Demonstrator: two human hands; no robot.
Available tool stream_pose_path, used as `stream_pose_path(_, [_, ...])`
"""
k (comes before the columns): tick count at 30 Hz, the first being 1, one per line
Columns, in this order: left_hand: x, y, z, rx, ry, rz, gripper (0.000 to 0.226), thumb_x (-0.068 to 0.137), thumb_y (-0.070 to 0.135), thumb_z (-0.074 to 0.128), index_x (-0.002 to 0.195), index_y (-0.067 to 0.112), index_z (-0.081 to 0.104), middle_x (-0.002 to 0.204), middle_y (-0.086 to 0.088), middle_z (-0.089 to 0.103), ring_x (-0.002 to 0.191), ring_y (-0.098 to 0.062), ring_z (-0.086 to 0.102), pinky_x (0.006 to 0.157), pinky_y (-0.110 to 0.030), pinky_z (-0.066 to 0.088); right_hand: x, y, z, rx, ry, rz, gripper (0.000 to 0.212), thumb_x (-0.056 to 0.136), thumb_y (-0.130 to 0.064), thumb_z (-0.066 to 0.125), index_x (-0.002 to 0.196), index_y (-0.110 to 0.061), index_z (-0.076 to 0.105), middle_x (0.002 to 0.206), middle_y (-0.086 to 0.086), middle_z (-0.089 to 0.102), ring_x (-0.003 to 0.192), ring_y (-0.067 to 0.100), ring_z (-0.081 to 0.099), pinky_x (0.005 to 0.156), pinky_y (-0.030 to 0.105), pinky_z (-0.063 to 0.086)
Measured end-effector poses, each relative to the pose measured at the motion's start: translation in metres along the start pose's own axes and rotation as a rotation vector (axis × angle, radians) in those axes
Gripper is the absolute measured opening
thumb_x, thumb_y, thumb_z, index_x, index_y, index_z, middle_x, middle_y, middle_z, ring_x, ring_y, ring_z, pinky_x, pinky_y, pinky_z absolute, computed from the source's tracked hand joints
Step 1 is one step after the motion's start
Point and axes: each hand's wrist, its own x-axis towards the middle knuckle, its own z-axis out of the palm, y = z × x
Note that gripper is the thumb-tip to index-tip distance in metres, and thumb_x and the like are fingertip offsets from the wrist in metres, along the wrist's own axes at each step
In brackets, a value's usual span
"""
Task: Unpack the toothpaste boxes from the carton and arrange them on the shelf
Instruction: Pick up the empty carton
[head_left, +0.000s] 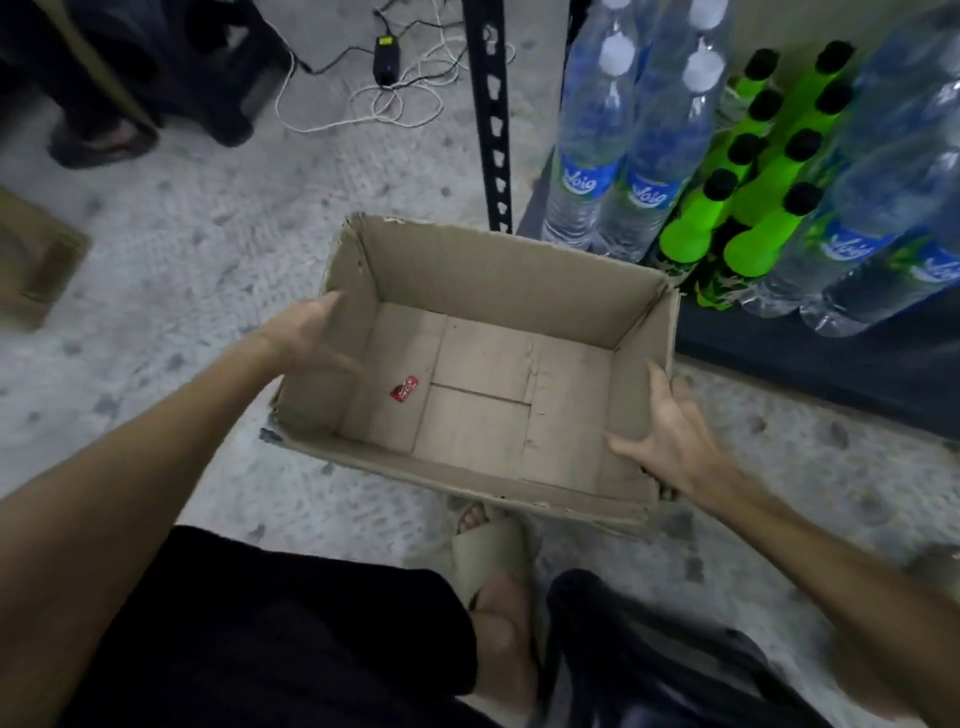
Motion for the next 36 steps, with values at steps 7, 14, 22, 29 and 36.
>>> stream_pose_path(7, [0.052, -0.069, -0.009, -0.126, 0.135, -0.063, 0.101, 0.073, 0.031, 0.09, 0.154, 0.007, 0.034, 0.149, -0.019, 0.048, 0.134, -0.035, 0.048, 0.108, -0.041, 0.039, 0.038, -0.076, 0.05, 0.046, -0.005, 0.031, 0.121, 0.072, -0.041, 0.087, 0.155, -0.003, 0.009, 0.14, 0.029, 0.034, 0.123, 0.045, 0.047, 0.1, 0.045, 0.047])
stream_pose_path(14, [0.078, -0.091, 0.005, -0.196, 0.226, -0.204, 0.097, 0.069, 0.044, 0.09, 0.148, 0.021, 0.039, 0.141, -0.02, 0.045, 0.126, -0.04, 0.05, 0.106, -0.051, 0.045, 0.045, -0.12, 0.076, -0.059, 0.064, 0.042, 0.116, 0.073, -0.045, 0.085, 0.154, -0.005, 0.012, 0.131, 0.024, 0.041, 0.113, 0.039, 0.053, 0.094, 0.043, 0.05])
stream_pose_path(22, [0.082, -0.112, 0.015, -0.292, 0.271, -0.189, 0.105, 0.069, 0.038, 0.091, 0.154, 0.022, 0.033, 0.149, -0.016, 0.034, 0.136, -0.037, 0.042, 0.114, -0.048, 0.037, 0.041, -0.14, 0.093, -0.11, 0.103, 0.067, 0.11, 0.076, -0.05, 0.081, 0.152, -0.007, 0.014, 0.124, 0.02, 0.041, 0.102, 0.038, 0.057, 0.087, 0.045, 0.052])
stream_pose_path(29, [0.067, -0.101, 0.011, -0.11, 0.21, -0.147, 0.132, 0.059, 0.041, 0.096, 0.16, 0.032, 0.013, 0.165, -0.017, -0.016, 0.154, -0.038, -0.009, 0.125, -0.052, 0.007, 0.038, -0.134, 0.09, -0.034, 0.111, 0.065, 0.104, 0.086, -0.05, 0.071, 0.157, -0.011, 0.005, 0.13, 0.022, 0.04, 0.112, 0.039, 0.054, 0.093, 0.043, 0.046])
stream_pose_path(36, [0.04, -0.07, -0.001, 0.25, 0.093, -0.194, 0.15, 0.059, 0.056, 0.091, 0.158, 0.02, -0.016, 0.163, -0.026, -0.017, 0.153, -0.039, -0.012, 0.125, -0.053, -0.001, 0.03, -0.13, 0.072, 0.018, 0.153, 0.035, 0.095, 0.087, -0.064, 0.06, 0.159, -0.027, 0.009, 0.139, 0.02, 0.04, 0.13, 0.036, 0.041, 0.107, 0.045, 0.038])
